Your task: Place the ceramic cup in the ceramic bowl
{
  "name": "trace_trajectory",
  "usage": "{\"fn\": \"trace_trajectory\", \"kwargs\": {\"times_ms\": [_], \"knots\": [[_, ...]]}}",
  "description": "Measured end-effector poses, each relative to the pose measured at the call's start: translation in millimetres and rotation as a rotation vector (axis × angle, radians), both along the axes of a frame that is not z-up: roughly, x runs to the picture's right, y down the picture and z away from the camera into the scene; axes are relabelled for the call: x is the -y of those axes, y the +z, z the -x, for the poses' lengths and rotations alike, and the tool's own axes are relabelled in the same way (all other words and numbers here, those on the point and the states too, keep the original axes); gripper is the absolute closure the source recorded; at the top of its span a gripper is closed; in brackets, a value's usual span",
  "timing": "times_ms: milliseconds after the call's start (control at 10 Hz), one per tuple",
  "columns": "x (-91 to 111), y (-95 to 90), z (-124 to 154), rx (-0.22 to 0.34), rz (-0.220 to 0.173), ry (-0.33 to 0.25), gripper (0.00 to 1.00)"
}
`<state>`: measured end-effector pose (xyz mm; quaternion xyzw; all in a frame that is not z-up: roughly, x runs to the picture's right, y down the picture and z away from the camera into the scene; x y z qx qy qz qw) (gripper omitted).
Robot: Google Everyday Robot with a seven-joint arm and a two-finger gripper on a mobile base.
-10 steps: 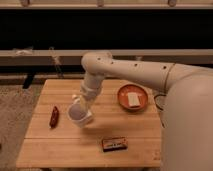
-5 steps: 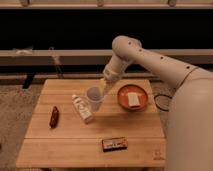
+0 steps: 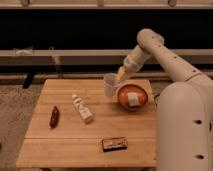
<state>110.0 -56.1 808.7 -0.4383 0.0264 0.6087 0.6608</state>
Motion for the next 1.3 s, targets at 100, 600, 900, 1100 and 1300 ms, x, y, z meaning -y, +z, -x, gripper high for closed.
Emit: {"fn": "trace_trajectory", "kwargs": {"times_ms": [100, 600, 900, 1100, 1300], "knots": [[1.7, 10.8, -25.8, -0.045, 0.008, 0.056, 1.00], [-15.9, 31.6, -70.9, -0.243, -0.015, 0.156, 1.00], [-28.8, 43.7, -64.1, -0.294, -0.015, 0.137, 0.82], [-33.7, 49.5, -59.8, -0.313, -0.003, 0.125, 0.60], [-37.3, 53.5, -60.7, -0.330, 0.016, 0.122, 0.41]]}}
